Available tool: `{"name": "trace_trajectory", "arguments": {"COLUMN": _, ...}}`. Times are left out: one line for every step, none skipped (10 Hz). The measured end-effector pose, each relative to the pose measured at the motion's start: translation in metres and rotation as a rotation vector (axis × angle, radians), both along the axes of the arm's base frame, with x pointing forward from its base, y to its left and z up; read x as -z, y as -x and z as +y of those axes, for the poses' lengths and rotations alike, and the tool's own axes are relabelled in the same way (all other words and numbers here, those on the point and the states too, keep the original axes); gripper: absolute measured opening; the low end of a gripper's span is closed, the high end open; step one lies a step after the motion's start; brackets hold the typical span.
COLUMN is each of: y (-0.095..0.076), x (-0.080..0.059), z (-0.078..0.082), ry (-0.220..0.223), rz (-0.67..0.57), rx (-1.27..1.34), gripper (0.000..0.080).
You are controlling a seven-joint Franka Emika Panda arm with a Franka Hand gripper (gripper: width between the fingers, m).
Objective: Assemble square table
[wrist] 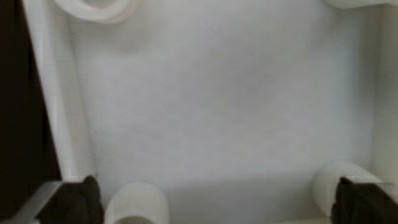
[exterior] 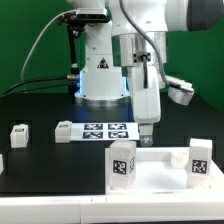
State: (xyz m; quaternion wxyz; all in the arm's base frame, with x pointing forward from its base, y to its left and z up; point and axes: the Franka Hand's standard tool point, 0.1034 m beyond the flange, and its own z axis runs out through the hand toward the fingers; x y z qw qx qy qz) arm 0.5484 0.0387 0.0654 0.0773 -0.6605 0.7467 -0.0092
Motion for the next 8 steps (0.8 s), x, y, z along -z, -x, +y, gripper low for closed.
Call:
{"name": "trace_trajectory", "arguments": {"y": 0.008, "x": 0.006, "z": -0.002, "ry": -0.016, "rz": 0.009, "rx": 0.022, "gripper": 0.0649}}
{"name": "trace_trajectory", "arguments": {"y": 0.014, "x": 0.012, "z": -0.004, "ry": -0.015, "rz": 0.022, "rx": 0.022, "gripper": 0.0649}}
{"name": "trace_trajectory", "arguments": {"y": 0.023, "x": 0.022, "z": -0.005, "ry": -0.007, "rz": 0.042, "rx": 0.02, "gripper": 0.0649}}
{"name": "trace_trajectory", "arguments": {"y": 0.028, "x": 0.03, "z": -0.004, "ry": -0.002, "rz": 0.058, "rx": 0.019, "gripper": 0.0649}}
{"name": "trace_trajectory", "arguments": {"y": 0.033, "x": 0.039, "z": 0.004, "ry": 0.0, "rz": 0.079, "rx": 0.024, "gripper": 0.0649}}
{"name": "trace_trajectory", "arguments": {"y": 0.035, "x": 0.044, "z": 0.018, "ry": -0.011, "rz": 0.13, "rx": 0.0, "gripper": 0.0649}}
{"name": "trace_trajectory", "arguments": {"y": 0.033, "x": 0.042, "z": 0.022, "ry": -0.026, "rz": 0.162, "rx": -0.024, "gripper": 0.0649}}
{"name": "trace_trajectory", "arguments": {"y": 0.032, "x": 0.042, "z": 0.019, "ry": -0.02, "rz": 0.15, "rx": -0.015, "gripper": 0.0626}}
